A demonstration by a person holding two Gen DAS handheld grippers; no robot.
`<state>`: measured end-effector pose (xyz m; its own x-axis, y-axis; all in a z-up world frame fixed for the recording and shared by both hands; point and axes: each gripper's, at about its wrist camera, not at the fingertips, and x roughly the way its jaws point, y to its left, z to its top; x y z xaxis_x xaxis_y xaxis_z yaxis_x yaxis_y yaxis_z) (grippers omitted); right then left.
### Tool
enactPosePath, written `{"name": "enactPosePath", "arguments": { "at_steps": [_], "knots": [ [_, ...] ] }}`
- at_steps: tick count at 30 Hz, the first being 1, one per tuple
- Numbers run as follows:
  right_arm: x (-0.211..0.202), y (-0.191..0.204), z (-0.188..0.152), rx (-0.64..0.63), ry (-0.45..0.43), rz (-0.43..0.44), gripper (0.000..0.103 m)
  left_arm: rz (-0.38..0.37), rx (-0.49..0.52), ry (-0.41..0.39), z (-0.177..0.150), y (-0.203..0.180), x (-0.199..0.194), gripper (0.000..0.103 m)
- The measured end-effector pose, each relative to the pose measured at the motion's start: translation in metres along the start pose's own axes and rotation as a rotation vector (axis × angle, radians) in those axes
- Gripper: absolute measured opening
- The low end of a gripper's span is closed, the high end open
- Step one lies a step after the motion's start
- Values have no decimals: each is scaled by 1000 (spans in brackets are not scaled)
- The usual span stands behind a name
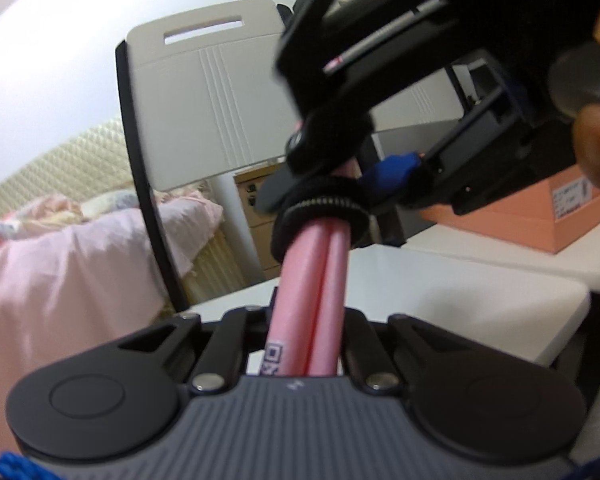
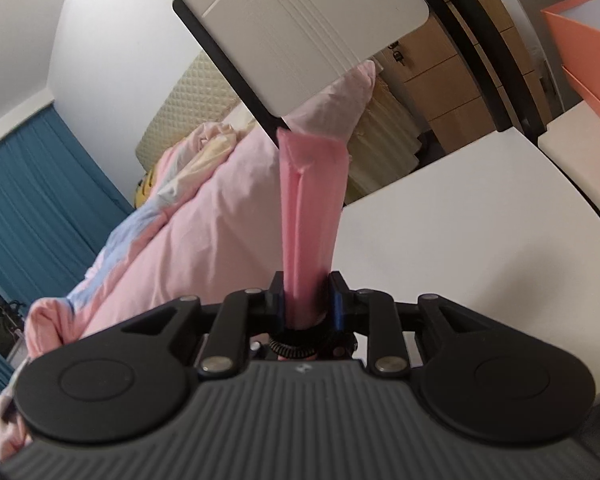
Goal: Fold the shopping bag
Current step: 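Grasp the banded end of the pink tube with the right gripper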
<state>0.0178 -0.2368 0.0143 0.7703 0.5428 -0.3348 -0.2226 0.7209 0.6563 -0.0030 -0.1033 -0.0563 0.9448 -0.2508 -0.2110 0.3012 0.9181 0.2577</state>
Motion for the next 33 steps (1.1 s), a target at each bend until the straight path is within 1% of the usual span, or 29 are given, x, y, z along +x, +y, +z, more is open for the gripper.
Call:
{"name": "enactPosePath", "arguments": {
  "at_steps": [2,4,5,6,7,8,10,14,17,19,20,21,22,24,25,26,30,33],
  "knots": [
    [-9,0,4,-16,-25,24,33,-41,-47,11,1,7,-2,10],
    [-20,-2,7,-31,-55,52,46,-89,-95,18,3,16,-4,10],
    [-26,-4,8,-35,-71,67,61,-114,-122,21,5,21,-5,10],
    [-33,-6,8,-36,-88,84,79,-138,-147,22,7,25,-7,10],
    [-39,-9,9,-38,-102,105,85,-161,-168,21,10,28,-9,10],
    [-45,-11,10,-43,-109,125,87,-183,-188,19,14,30,-12,10],
    [-53,-12,12,-63,-98,158,87,-232,-228,16,23,34,-19,10],
    [-61,-13,19,-96,-71,218,87,-351,-278,18,40,27,-35,10],
    [-67,-14,23,-108,-55,260,87,-423,-278,24,52,18,-47,10],
    [-75,-15,26,-98,-51,317,87,-463,-270,21,60,14,-57,10],
    [-79,-17,27,-91,-51,340,83,-481,-266,20,63,11,-61,11],
    [-84,-19,28,-83,-51,363,77,-493,-265,19,64,7,-65,11],
    [-89,-20,28,-78,-52,370,75,-501,-263,19,66,2,-70,11],
    [-100,-25,28,-62,-59,375,66,-510,-259,23,69,-7,-78,11],
    [-106,-27,27,-53,-63,379,64,-514,-257,22,71,-10,-83,12],
    [-112,-28,26,-43,-72,386,57,-518,-255,22,72,-14,-87,13],
    [-139,-24,22,-52,-109,399,55,-532,-250,22,82,-27,-103,16],
    [-159,-21,17,-71,-156,380,55,-535,-242,26,86,-35,-111,20]
  ]
}}
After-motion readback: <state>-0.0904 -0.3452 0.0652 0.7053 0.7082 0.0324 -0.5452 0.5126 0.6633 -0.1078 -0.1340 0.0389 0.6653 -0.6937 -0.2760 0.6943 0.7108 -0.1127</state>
